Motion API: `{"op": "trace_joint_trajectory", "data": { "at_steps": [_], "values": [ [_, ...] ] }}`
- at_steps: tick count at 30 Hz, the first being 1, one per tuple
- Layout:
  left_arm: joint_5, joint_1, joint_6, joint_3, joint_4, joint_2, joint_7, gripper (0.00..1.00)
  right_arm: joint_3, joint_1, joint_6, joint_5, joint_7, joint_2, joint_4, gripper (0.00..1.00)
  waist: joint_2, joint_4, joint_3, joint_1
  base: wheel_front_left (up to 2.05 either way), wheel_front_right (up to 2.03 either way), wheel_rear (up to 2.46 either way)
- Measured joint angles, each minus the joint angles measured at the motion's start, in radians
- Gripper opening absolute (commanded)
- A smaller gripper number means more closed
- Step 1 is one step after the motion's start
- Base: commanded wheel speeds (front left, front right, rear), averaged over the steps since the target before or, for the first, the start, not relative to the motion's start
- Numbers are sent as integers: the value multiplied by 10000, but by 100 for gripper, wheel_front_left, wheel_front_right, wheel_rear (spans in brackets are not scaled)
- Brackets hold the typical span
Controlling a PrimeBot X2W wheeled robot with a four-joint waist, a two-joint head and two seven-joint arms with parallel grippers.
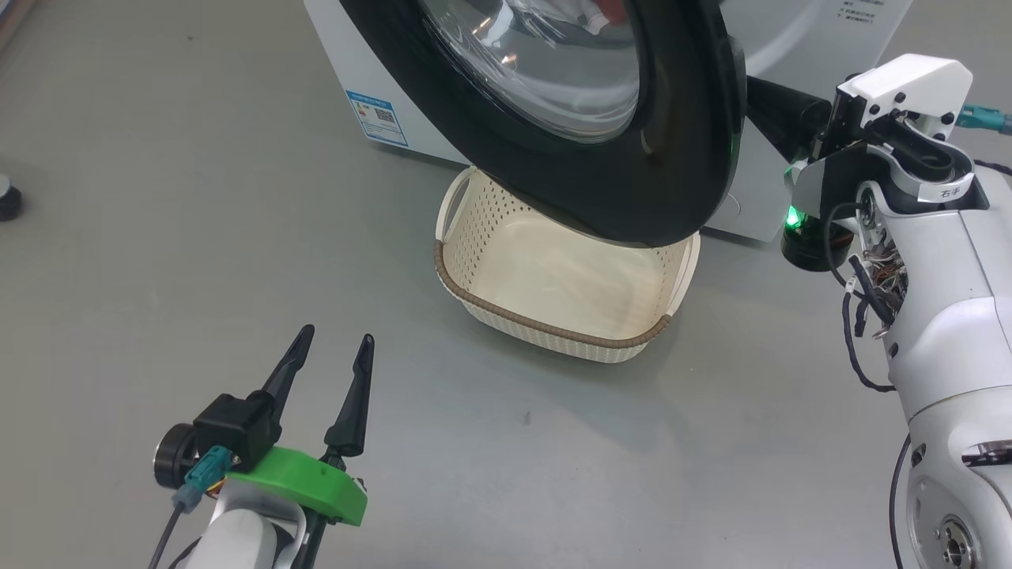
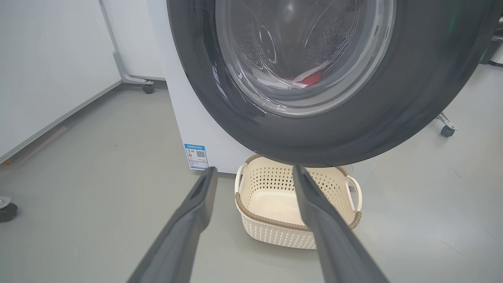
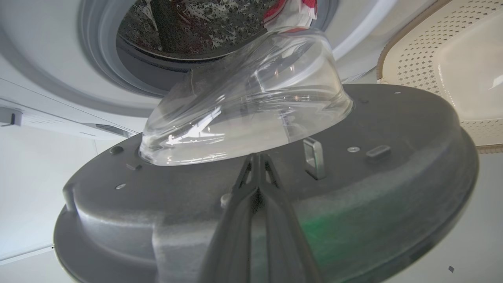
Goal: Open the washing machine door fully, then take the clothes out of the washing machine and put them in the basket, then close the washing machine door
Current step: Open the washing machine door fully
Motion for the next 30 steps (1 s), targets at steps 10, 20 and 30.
{"op": "trace_joint_trajectory", "data": {
  "at_steps": [10,20,30],
  "values": [
    [27,126,0,-44,-13,0,0,100,1110,621,21,959,706,56,-56,0,0,82,-168,0,0,0,0],
    [107,258,0,-104,-29,17,0,100,2199,1036,-69,1985,1189,40,-564,0,0,121,-266,0,0,0,0],
    [290,282,0,-184,-100,79,0,100,3442,1550,-178,2880,1296,69,-1350,0,0,227,-328,0,0,0,0]
  ]
}}
